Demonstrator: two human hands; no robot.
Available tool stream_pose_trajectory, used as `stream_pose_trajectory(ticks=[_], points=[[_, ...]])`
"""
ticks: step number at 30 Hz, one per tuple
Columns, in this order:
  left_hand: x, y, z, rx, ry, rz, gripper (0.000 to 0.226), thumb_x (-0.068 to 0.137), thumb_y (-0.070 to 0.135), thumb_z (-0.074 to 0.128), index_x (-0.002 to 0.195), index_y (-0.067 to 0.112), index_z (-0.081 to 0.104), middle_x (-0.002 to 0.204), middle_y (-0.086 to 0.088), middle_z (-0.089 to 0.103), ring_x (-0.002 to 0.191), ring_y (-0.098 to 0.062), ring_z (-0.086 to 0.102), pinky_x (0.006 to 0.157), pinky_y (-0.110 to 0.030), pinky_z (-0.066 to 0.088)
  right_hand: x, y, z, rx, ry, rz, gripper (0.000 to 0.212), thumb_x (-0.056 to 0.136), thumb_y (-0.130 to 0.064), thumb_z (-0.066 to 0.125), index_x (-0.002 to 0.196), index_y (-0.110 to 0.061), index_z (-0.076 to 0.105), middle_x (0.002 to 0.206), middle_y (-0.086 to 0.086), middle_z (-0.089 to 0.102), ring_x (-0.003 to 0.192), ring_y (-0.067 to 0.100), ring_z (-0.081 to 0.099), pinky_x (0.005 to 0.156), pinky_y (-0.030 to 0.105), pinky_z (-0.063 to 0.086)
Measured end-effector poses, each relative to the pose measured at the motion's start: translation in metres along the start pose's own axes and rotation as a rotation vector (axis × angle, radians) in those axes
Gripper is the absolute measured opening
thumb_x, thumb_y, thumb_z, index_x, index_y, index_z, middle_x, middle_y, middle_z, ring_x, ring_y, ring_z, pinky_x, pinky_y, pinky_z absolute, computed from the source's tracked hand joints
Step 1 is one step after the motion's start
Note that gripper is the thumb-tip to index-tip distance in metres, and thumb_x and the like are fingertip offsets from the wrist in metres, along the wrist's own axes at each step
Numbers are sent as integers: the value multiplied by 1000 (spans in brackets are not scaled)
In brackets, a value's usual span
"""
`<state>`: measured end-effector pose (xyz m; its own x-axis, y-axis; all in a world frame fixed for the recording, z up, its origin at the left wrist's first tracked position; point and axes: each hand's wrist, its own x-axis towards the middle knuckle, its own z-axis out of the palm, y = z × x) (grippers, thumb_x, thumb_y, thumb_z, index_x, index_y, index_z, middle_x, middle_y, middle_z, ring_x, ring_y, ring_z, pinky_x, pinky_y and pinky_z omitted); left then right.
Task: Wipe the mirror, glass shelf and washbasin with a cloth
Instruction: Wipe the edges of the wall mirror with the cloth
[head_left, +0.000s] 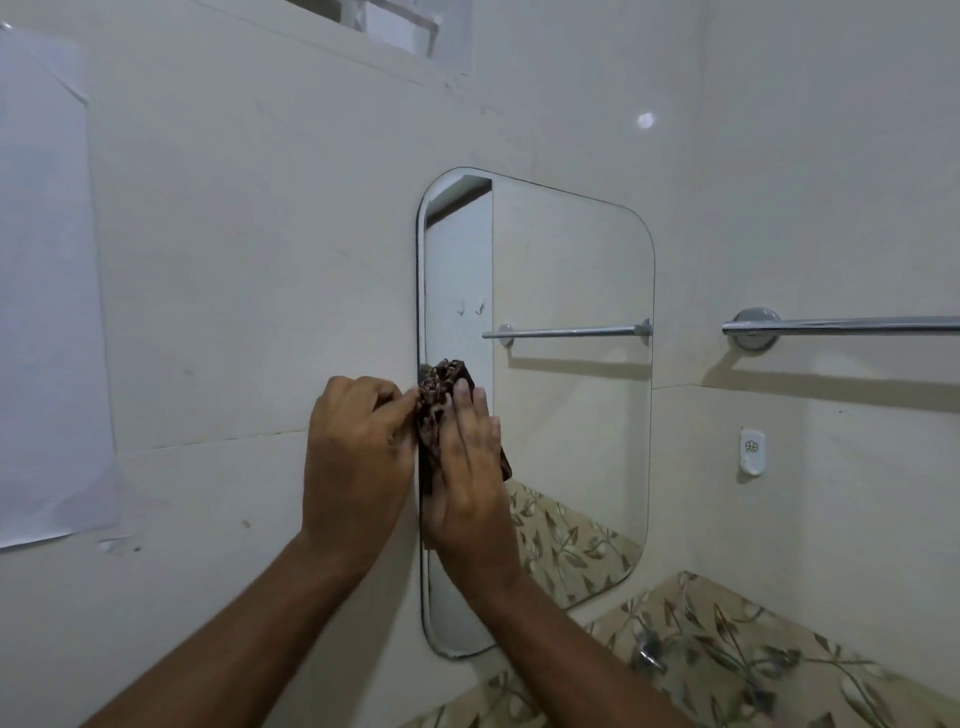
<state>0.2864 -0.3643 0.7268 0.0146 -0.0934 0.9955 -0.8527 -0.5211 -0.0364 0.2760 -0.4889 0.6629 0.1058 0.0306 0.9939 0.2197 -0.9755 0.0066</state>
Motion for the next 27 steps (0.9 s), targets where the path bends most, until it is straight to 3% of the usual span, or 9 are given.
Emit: stream_pose_trajectory(ticks=[4,6,8,12,16,23,27], points=[[-8,-8,3,83,-49,124,13,92,10,65,101,6,73,83,-8,62,80,-29,50,69,-43,41,-5,43,-14,-41,-64,-97,66,86,4,62,147,5,37,160,19,28,151,35,20,118,59,27],[-9,-11,5,78,-42,129,16,86,6,71,102,5,74,84,-10,63,80,-30,51,70,-44,42,0,62,-20,-53,-35,-51,57,93,-1,50,148,5,35,160,19,27,151,34,19,118,59,26],[-10,-12,7,71,-34,134,21,82,4,74,103,3,73,85,-13,64,81,-31,52,69,-45,43,10,71,-23,-38,57,70,49,105,-20,32,148,5,35,160,18,29,151,32,22,118,57,26],[-12,-15,9,52,-30,145,22,83,6,75,105,1,73,84,-15,65,81,-31,52,69,-46,44,36,80,-32,61,332,467,68,106,-43,22,145,10,36,155,22,37,144,34,35,121,41,23],[-13,-19,14,52,-21,148,20,92,13,64,105,3,73,86,-14,65,82,-31,53,70,-48,44,32,148,-44,-67,238,516,56,104,-31,26,156,-10,22,163,7,24,150,21,26,118,46,32],[-13,-19,15,47,2,136,20,95,15,60,104,3,74,86,-13,65,83,-30,53,71,-46,44,9,189,-48,-42,328,844,50,105,-18,36,154,-10,29,159,9,32,146,25,31,120,39,28],[-12,-15,12,42,24,143,21,94,16,59,100,2,74,83,-12,64,81,-29,53,69,-44,43,-3,168,-43,-41,314,957,50,105,-16,36,154,-11,28,162,7,27,148,24,27,120,30,23]])
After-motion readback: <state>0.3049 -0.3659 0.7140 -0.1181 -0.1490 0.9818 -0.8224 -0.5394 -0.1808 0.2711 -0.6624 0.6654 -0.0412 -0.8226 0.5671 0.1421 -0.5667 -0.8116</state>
